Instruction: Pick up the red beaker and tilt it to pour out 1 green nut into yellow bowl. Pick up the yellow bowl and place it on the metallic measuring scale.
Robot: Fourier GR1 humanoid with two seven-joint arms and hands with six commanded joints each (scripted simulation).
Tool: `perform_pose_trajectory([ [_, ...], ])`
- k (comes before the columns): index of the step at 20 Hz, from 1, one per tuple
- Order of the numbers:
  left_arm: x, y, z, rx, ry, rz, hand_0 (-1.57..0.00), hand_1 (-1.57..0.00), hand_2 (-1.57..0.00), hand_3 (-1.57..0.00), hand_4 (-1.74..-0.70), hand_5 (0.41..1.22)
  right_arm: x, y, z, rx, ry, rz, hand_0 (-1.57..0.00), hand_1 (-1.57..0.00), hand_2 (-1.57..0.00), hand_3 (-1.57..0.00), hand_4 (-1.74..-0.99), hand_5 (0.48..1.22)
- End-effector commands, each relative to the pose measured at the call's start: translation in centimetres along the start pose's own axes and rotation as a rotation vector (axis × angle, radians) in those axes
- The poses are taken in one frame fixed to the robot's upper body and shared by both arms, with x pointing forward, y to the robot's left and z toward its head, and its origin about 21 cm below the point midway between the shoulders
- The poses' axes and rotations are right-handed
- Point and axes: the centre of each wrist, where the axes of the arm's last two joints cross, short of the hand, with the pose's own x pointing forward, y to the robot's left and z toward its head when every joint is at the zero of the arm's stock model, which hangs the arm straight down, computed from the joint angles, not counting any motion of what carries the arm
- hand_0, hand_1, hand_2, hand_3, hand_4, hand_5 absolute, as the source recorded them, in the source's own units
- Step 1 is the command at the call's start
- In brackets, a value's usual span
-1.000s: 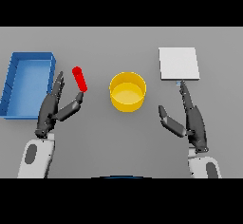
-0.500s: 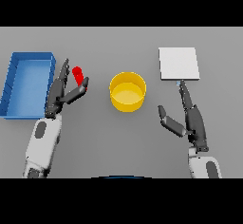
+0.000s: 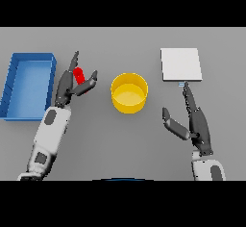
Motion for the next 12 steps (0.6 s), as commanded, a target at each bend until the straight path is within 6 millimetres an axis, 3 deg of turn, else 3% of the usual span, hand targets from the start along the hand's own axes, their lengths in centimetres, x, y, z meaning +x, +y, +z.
perform_pose_trajectory([
  [1,0.1,-0.1,-0.3,0.005,-0.003,0.0,0.0,0.0,0.0,0.0,-1.26,0.68,0.2,-0.2,-0.3,-0.008,0.004,0.001,0.0,0.0,0.0,0.0,-1.262,0.691],
  [4,-0.2,-0.5,-0.7,0.018,-0.03,0.004,0.0,-0.02,-0.04,0.0,-1.3,0.715,-0.1,0.1,-0.2,-0.014,0.012,0.008,0.0,0.0,0.0,0.0,-1.259,0.691],
  [5,-0.6,-0.8,-0.6,0.028,-0.036,0.013,-0.09,-0.14,-0.15,-0.05,-1.32,0.741,0.1,0.1,-0.2,-0.02,0.004,0.008,0.0,0.0,0.0,0.0,-1.255,0.691],
  [6,-0.6,-1.1,-0.8,0.042,-0.037,0.025,-0.32,-0.36,-0.36,-0.22,-1.35,0.77,-0.1,0.1,0.0,-0.018,0.004,0.016,0.0,0.0,0.0,0.0,-1.252,0.69],
  [8,-0.3,-1.2,-1.1,0.058,-0.023,0.029,-0.77,-0.8,-0.79,-0.58,-1.48,0.933,0.0,0.0,-0.2,-0.014,0.008,0.025,0.0,0.0,0.0,0.0,-1.245,0.692],
  [11,-0.5,-1.8,-1.2,0.037,-0.078,0.044,-1.16,-1.18,-1.17,-1.0,-1.6,1.073,-0.3,0.2,-0.3,-0.011,0.012,0.015,0.0,0.0,0.0,0.0,-1.233,0.688],
  [12,-0.5,-1.9,-1.4,0.043,-0.078,0.042,-1.24,-1.25,-1.25,-1.11,-1.57,1.103,-0.1,0.3,-0.7,-0.011,0.011,0.016,0.0,0.0,0.0,0.0,-1.233,0.686],
])
